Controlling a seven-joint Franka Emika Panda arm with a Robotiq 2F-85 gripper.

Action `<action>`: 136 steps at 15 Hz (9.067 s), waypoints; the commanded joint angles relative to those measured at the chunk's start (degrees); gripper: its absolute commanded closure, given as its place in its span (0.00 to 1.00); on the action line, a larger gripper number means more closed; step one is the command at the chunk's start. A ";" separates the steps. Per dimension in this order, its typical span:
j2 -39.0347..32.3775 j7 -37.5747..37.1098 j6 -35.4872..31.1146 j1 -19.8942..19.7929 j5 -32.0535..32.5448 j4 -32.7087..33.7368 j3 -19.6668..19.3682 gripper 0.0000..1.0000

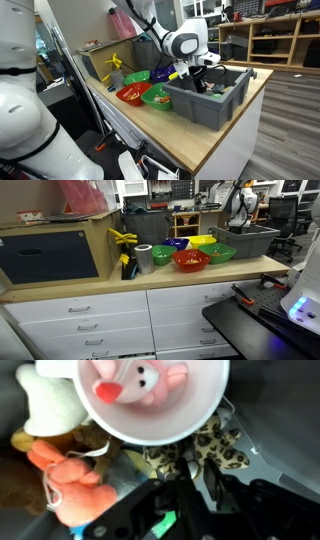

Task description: Put the clear plastic in the green bowl to the left

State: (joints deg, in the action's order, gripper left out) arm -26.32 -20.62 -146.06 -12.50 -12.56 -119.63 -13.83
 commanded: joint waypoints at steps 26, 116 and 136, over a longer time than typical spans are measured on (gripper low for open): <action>23.39 -3.72 16.87 5.33 14.04 -0.16 1.83 1.00; -6.00 2.44 -13.43 24.33 -1.40 19.04 23.54 0.14; 10.77 2.50 22.76 24.42 7.21 21.42 21.20 0.00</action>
State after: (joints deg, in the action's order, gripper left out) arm -17.45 -18.43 -127.74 11.81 -6.67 -99.34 7.77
